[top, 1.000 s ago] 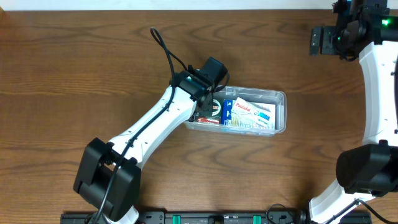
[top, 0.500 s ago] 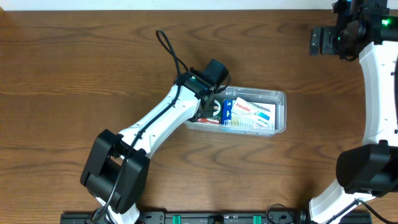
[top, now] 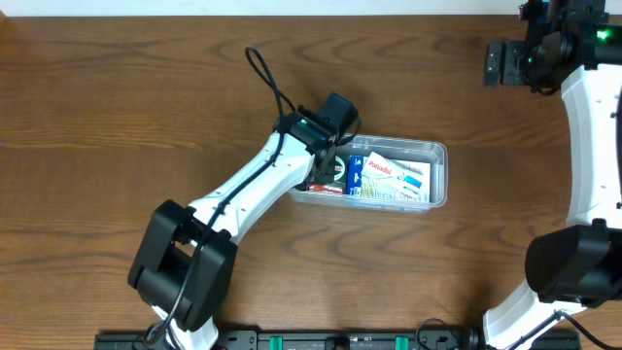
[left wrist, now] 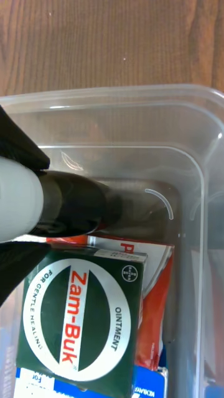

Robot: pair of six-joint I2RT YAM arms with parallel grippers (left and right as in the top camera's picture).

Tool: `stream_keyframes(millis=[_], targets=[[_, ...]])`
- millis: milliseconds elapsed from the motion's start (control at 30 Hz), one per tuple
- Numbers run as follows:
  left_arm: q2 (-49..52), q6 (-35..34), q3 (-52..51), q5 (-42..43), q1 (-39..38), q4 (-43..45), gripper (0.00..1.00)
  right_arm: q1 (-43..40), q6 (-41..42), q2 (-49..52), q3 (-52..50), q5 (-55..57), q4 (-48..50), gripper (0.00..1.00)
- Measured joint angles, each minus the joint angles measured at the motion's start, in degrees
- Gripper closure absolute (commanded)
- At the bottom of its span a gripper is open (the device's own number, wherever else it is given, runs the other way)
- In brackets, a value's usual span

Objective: Pack container

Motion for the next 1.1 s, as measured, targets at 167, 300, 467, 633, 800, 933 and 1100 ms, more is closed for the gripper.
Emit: stream_keyframes(millis=[167, 300, 467, 633, 800, 933, 1100], targets=[[0.07, 0.22, 0.02, 0.07, 0.0, -1.42, 0.52, 0.0, 0.0, 0.0, 0.0, 0.0, 0.0, 0.01], [0.07, 0.31, 0.37, 0.17, 0.0, -1.81, 0.51, 0.0, 0.0, 0.0, 0.0, 0.0, 0.0, 0.01], [0.07, 0.87, 1.16, 0.17, 0.0, -1.75, 0.5, 0.0, 0.0, 0.0, 0.0, 0.0, 0.0, 0.01], [-0.07, 2.12, 1.29, 0.2, 0.0, -1.42, 0.5, 0.0, 0.0, 0.0, 0.0, 0.0, 0.0, 0.01], [-2.1, 3.48, 1.29, 0.2, 0.0, -1.4, 0.5, 0.0, 0.0, 0.0, 0.0, 0.0, 0.0, 0.01], [-5.46, 5.01, 1.62, 0.22, 0.61, -1.42, 0.49, 0.0, 0.0, 0.0, 0.0, 0.0, 0.0, 0.01], [-11.28, 8.24, 1.86, 0.2, 4.52, -1.77, 0.2, 0.0, 0.0, 0.0, 0.0, 0.02, 0.0, 0.01]])
